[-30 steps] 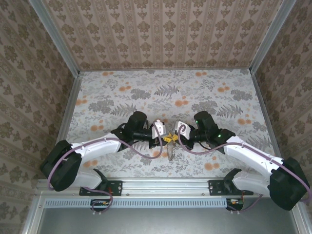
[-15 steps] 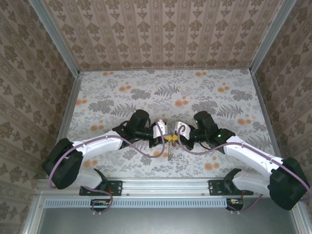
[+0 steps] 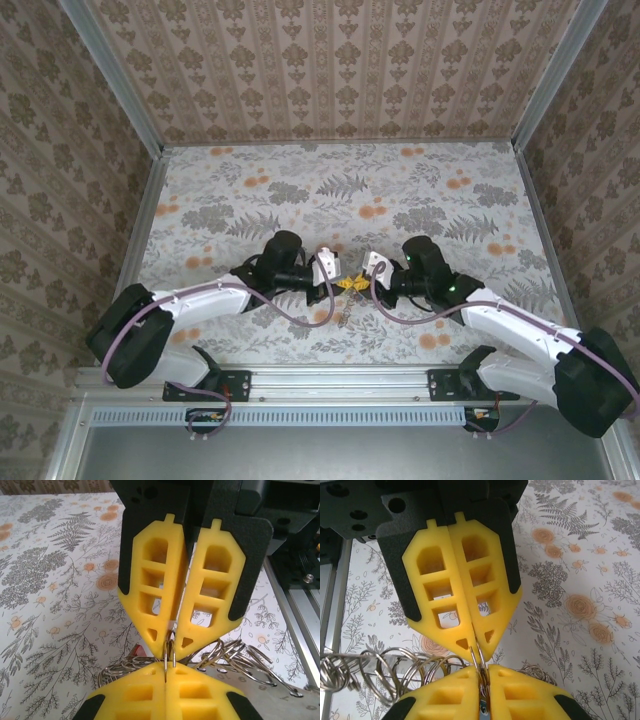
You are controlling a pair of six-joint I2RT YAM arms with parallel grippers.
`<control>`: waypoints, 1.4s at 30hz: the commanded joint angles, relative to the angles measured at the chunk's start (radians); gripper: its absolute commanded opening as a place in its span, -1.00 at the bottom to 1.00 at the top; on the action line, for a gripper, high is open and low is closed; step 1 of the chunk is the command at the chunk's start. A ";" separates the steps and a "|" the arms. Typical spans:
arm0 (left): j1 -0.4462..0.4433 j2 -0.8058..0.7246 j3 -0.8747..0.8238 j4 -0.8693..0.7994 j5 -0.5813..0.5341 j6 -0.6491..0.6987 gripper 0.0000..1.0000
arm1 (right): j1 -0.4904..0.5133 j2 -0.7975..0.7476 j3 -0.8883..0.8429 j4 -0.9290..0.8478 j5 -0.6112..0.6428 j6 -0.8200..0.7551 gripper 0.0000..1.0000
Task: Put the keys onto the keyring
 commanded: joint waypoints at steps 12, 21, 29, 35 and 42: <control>0.007 -0.026 -0.077 0.254 0.060 -0.120 -1.00 | -0.022 -0.009 -0.067 0.181 -0.013 0.102 -0.97; 0.005 -0.060 -0.028 0.038 -0.013 -0.022 -0.61 | -0.020 0.002 0.068 -0.073 -0.019 -0.035 -1.00; -0.004 -0.058 0.038 -0.085 -0.072 0.045 -0.53 | -0.002 0.030 0.151 -0.189 -0.009 -0.105 -1.00; -0.007 -0.057 0.057 -0.103 -0.079 0.054 -0.53 | 0.010 0.046 0.180 -0.223 -0.001 -0.129 -1.00; -0.010 -0.037 0.091 -0.161 -0.064 0.087 -0.55 | 0.021 0.049 0.191 -0.222 -0.002 -0.133 -1.00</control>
